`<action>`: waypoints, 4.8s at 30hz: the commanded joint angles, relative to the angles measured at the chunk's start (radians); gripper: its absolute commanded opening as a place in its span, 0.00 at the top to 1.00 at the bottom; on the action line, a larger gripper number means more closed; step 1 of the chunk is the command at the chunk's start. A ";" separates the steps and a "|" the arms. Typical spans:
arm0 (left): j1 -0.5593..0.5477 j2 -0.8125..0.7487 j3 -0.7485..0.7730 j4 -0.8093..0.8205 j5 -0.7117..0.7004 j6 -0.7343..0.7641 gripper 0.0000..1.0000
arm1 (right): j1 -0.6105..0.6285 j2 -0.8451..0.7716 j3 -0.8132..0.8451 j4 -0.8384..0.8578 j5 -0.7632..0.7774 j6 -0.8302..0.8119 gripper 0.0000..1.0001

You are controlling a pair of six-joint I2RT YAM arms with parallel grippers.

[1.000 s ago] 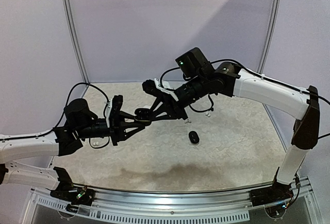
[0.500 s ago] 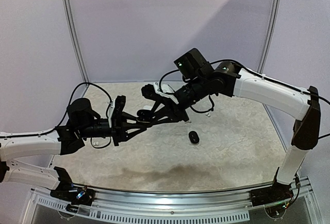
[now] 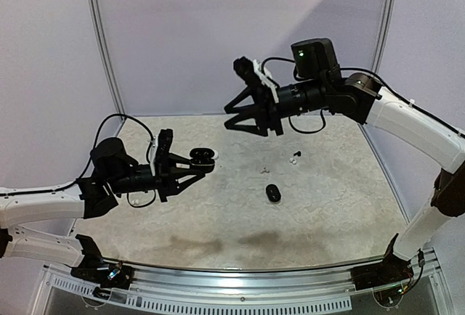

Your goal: Insert the wireless bluetooth earbuds into the charging case

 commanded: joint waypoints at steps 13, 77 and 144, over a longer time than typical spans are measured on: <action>0.004 -0.082 -0.062 0.025 -0.046 0.008 1.00 | -0.409 0.432 0.225 -0.317 0.640 0.841 0.48; 0.014 -0.105 -0.071 0.018 -0.030 0.057 1.00 | -0.474 0.774 0.246 -0.455 0.853 0.589 0.46; -0.016 -0.046 -0.014 0.158 -0.441 0.250 1.00 | -0.272 0.149 -0.037 0.288 0.451 0.717 1.00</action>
